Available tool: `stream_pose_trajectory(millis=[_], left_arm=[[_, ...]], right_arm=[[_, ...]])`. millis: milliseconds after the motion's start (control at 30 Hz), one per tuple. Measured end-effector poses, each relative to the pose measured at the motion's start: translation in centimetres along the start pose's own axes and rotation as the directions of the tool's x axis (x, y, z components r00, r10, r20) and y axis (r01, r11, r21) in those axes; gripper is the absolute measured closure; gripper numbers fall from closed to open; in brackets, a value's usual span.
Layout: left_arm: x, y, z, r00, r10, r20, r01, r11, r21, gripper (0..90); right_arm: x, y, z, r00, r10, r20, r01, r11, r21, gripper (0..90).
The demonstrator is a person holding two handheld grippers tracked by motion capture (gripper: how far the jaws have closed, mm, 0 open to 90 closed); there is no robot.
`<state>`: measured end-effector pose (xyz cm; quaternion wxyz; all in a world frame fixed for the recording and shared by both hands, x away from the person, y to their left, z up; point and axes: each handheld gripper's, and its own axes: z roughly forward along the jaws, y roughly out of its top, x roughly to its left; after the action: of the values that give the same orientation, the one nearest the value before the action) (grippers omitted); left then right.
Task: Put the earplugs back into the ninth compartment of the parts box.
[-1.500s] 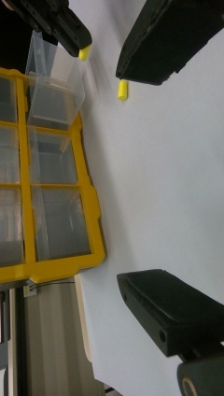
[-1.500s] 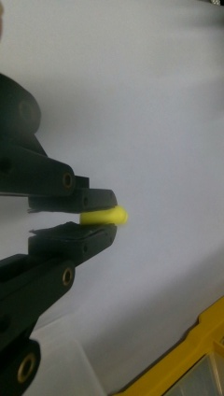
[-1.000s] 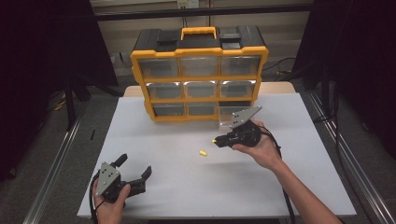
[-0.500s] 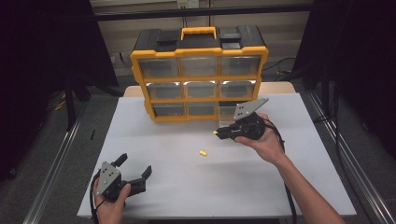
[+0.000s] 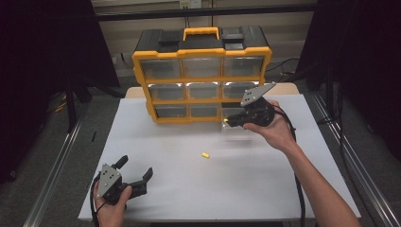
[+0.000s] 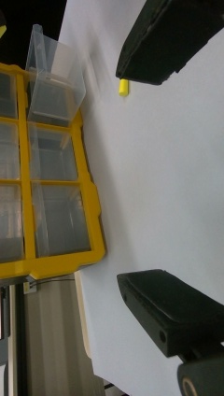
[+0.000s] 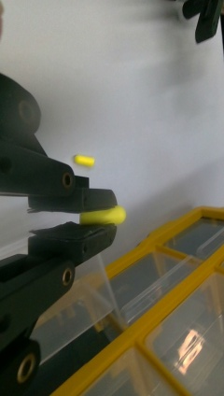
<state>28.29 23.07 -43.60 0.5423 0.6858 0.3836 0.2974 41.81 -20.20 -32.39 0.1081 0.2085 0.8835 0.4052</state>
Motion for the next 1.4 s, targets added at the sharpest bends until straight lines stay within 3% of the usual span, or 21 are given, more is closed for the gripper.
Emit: stream_pose_trajectory(millis=[733, 1400], left_arm=[[0.2, 0.1, 0.1, 1.0000, -0.006, 0.002, 0.006, 1.0000, -0.007, 3.5], [0.1, 0.1, 0.1, 0.9999, -0.011, 0.006, 0.011, 0.9999, -0.005, 3.5]], right_arm=[[-3.9, 0.9, 0.2, 0.9968, 0.030, 0.074, -0.039, 0.991, 0.125, 82.2], [-5.8, -0.2, 1.4, 0.9965, 0.055, 0.063, -0.067, 0.974, 0.214, 82.1]])
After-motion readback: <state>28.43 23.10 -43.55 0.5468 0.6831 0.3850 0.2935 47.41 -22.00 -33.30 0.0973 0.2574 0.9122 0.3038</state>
